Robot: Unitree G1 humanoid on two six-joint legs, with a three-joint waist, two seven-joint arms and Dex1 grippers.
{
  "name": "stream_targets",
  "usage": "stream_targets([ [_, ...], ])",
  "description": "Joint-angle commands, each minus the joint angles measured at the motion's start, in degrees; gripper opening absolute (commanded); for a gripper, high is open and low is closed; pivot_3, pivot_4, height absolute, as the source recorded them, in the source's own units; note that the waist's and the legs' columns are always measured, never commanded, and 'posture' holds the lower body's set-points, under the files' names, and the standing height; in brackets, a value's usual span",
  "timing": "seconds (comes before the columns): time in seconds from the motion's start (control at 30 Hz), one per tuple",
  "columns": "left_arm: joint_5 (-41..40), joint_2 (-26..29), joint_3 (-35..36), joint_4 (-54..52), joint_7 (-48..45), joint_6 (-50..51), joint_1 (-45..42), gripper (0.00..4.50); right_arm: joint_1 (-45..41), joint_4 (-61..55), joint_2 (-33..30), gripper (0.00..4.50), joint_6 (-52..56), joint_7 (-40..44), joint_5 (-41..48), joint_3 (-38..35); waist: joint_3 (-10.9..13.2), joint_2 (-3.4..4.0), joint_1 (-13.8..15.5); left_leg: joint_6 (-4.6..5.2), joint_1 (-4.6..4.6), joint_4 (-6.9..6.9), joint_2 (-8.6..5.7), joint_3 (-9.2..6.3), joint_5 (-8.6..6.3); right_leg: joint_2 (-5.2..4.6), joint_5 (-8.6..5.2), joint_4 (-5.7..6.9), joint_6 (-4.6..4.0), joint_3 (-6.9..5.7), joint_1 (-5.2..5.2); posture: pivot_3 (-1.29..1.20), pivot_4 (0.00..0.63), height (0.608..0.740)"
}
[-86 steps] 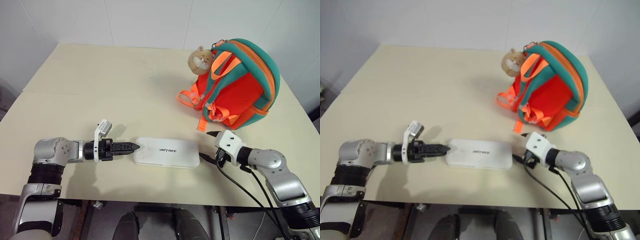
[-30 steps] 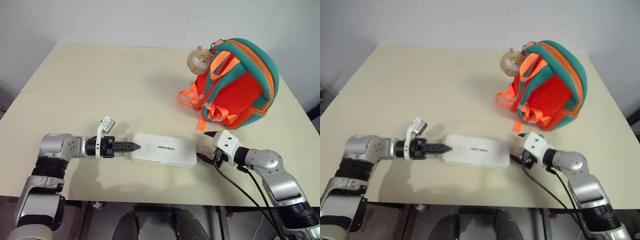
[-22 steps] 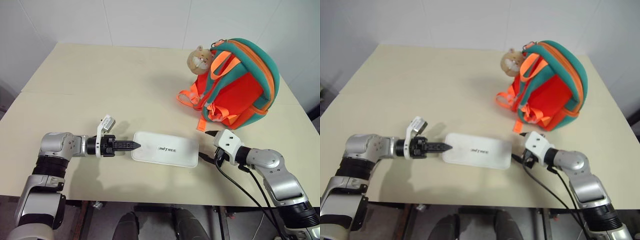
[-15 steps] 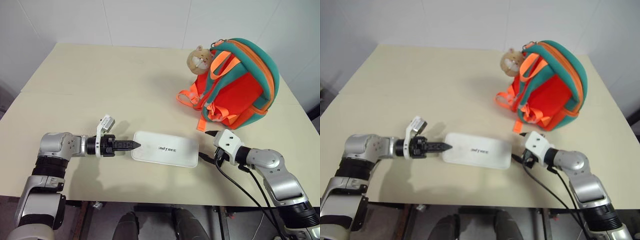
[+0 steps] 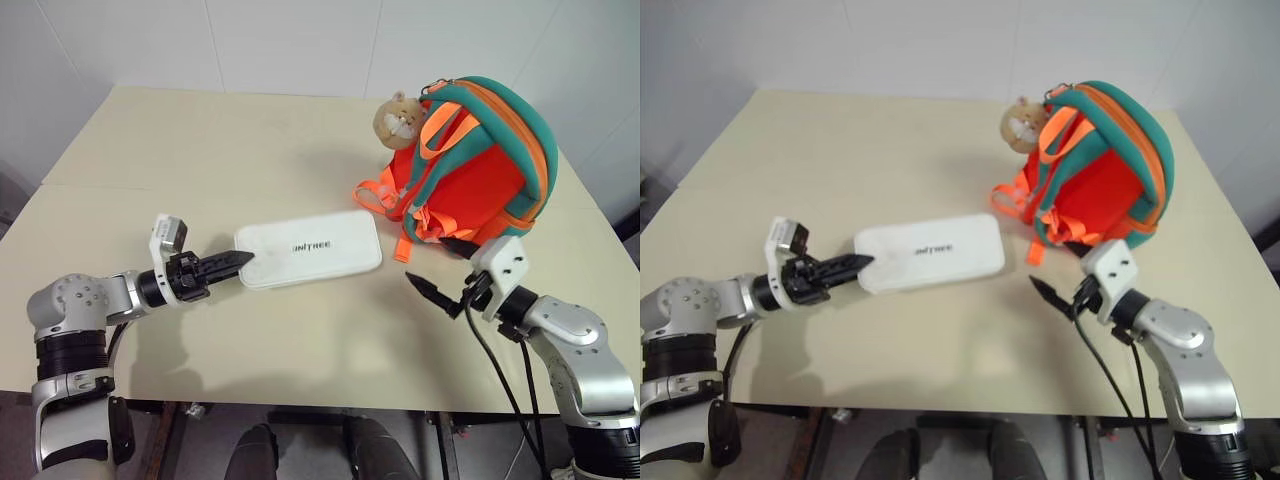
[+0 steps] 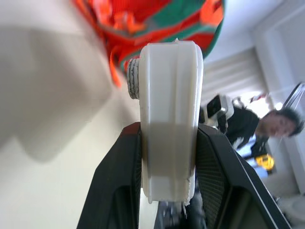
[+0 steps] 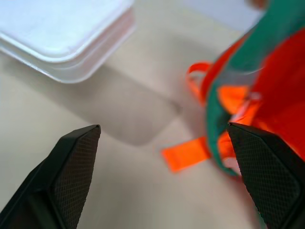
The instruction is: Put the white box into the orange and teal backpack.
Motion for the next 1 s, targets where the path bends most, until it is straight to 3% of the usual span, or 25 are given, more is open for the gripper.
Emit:
stream_targets([
  [0.03, -4.5, -1.6, 6.2, -3.4, 4.4, 1.9, 0.1, 1.25, -4.6, 0.1, 2.3, 4.50, 1.6, -3.1, 3.8, -2.0, 0.0, 0.00, -0.1, 0.00, 0.00, 0.01, 0.00, 0.00, 0.00, 0.00, 0.01, 0.01, 0.00, 0.00, 0.00, 0.00, 0.150, 0.740],
  [0.53, -13.0, -5.3, 17.3, -13.6, 18.0, 6.8, 6.5, 1.25, -29.9, 37.2, 11.5, 4.50, -14.2, -3.6, -2.0, 2.4, 0.0, 0.01, -1.3, -0.09, -0.02, -0.31, 0.02, 0.05, 0.04, -0.05, 0.01, -0.09, -0.02, -0.01, -0.16, 0.00, 0.150, 0.740],
  [0.73, -16.9, -6.3, 19.4, -16.7, 21.6, 7.6, 8.8, 1.25, -36.1, 46.6, 13.1, 4.50, -19.6, -4.8, -3.0, 1.9, 0.0, 0.01, -1.7, -0.13, -0.02, -0.35, 0.02, 0.02, 0.06, -0.05, 0.01, -0.09, -0.02, -0.04, -0.16, 0.00, 0.150, 0.740],
  [0.83, -18.8, -6.4, 20.1, -17.4, 23.1, 7.3, 9.9, 1.25, -36.1, 47.0, 13.5, 3.90, -20.3, -5.1, -2.8, 1.6, 0.0, 0.01, -1.7, -0.13, -0.02, -0.37, 0.03, 0.02, 0.06, -0.05, 0.01, -0.10, -0.01, -0.03, -0.16, 0.00, 0.150, 0.740],
  [1.0, -21.4, -6.2, 19.7, -17.2, 25.4, 6.4, 10.8, 1.25, -36.2, 46.8, 13.6, 2.15, -20.9, -5.6, -2.6, 1.2, 0.0, 0.01, -1.8, -0.15, -0.01, -0.35, 0.02, 0.02, 0.08, -0.05, 0.01, -0.07, -0.01, -0.04, -0.16, 0.00, 0.150, 0.740],
])
